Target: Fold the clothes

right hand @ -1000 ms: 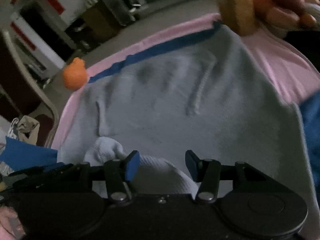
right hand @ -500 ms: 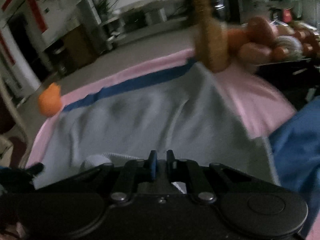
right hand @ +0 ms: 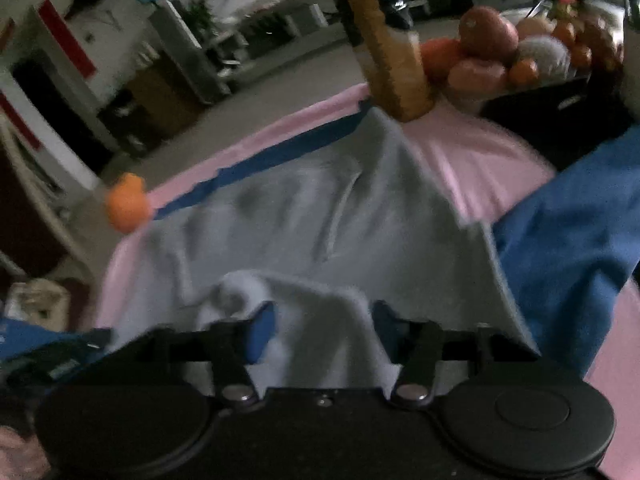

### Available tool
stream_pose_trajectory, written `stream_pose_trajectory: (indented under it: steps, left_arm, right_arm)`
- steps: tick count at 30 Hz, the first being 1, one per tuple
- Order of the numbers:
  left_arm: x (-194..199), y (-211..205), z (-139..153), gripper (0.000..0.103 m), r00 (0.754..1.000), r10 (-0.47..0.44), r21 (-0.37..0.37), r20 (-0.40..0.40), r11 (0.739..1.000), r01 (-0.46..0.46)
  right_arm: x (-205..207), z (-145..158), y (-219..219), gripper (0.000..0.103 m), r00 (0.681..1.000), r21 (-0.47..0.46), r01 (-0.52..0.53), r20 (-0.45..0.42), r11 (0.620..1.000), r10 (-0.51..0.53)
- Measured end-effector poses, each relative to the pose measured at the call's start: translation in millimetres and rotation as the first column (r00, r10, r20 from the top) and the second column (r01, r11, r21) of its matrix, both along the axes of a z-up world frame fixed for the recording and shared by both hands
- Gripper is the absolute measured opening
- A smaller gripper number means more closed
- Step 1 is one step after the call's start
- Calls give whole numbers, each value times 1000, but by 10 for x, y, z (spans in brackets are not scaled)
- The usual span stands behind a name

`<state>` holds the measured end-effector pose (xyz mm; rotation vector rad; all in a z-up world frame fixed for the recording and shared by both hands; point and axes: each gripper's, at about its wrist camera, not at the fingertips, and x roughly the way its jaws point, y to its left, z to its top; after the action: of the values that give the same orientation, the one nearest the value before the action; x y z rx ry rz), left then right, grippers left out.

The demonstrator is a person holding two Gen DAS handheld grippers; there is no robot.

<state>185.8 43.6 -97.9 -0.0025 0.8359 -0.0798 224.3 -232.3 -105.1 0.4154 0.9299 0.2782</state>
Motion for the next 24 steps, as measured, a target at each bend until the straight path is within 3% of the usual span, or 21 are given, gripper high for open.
stream_pose_trajectory:
  steps: [2,5,6,7,8,13,15,19,22,24]
  left_arm:
    - [104,-171,-150,17,1000,-2,55,-19,998,4]
    - [227,-108,-206,17,992,129,84,-4,988,-129]
    - [234,8,-178,23,988,155,26,-12,988,-155]
    - [244,127,-148,41,986,161,-33,-29,986,-162]
    - [256,223,-126,43,986,162,-77,-42,983,-165]
    - [390,295,-269,35,987,108,-122,-117,985,-122]
    - [423,242,-343,26,986,79,-120,-146,988,-97]
    - [421,215,-404,22,981,56,-113,-184,991,-78]
    - [419,212,-425,8,981,44,-125,-187,990,-68]
    - [389,187,-412,5,986,47,-117,-157,991,-66]
  right_arm:
    - [102,-177,-15,6,998,67,2,-61,998,2]
    - [232,-366,-50,7,993,98,69,-104,993,-59]
    - [254,-394,-72,8,991,100,97,-105,990,-87]
    - [237,-360,-111,8,989,102,126,-90,987,-117]
    - [223,-331,-148,12,987,109,146,-80,983,-138]
    - [248,-333,-178,15,985,113,156,-87,981,-147]
    - [268,-357,-169,15,984,115,158,-103,981,-146]
    - [252,-354,-144,17,985,103,147,-107,984,-136]
    - [265,-355,-130,20,985,98,146,-110,984,-135]
    - [275,-368,-116,21,984,87,144,-114,986,-134]
